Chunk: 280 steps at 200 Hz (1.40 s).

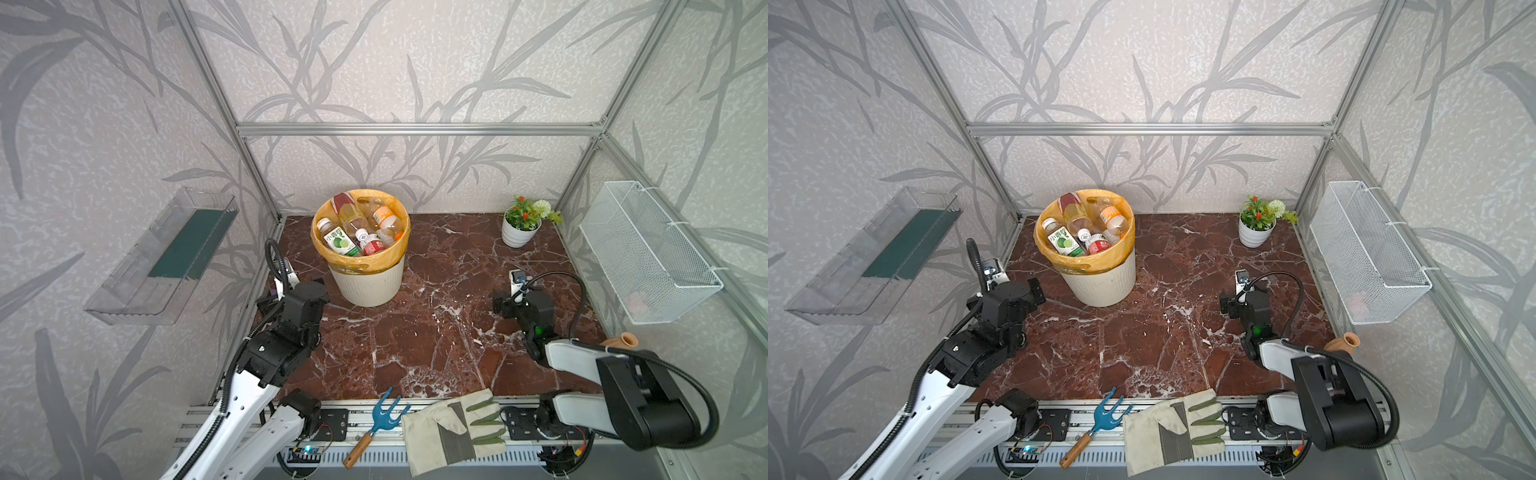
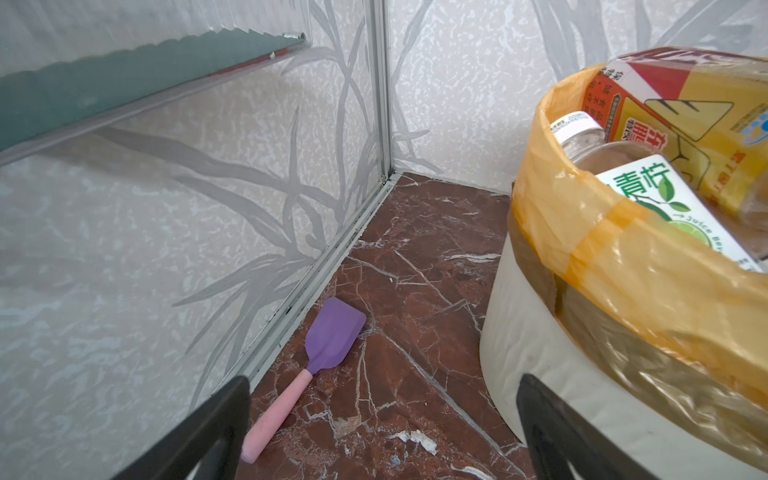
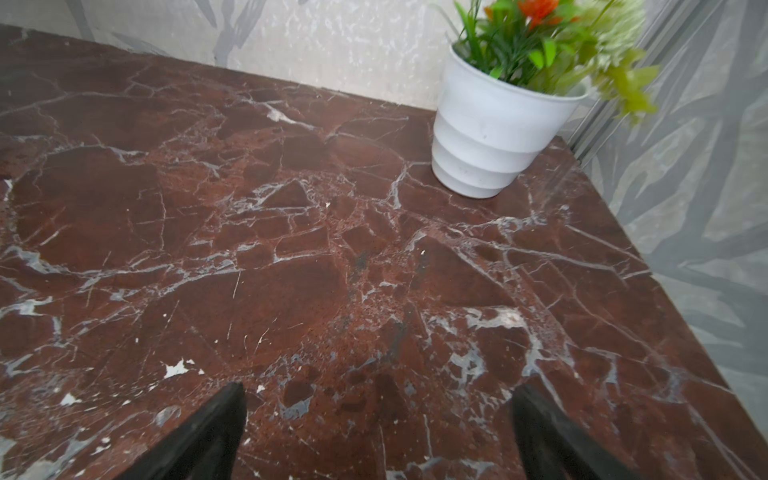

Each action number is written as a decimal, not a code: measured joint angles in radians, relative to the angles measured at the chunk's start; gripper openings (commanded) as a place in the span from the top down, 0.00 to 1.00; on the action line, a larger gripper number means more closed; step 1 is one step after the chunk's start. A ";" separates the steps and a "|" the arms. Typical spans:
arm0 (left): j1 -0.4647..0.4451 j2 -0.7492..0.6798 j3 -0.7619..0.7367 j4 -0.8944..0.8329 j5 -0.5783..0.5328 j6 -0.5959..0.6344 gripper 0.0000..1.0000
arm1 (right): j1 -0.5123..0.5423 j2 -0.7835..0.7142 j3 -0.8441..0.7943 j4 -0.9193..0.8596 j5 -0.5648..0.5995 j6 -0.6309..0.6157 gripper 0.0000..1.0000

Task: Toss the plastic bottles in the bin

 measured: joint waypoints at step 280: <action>0.455 0.820 -0.449 1.360 0.571 0.280 0.01 | -0.023 0.193 0.099 0.130 -0.040 -0.001 0.01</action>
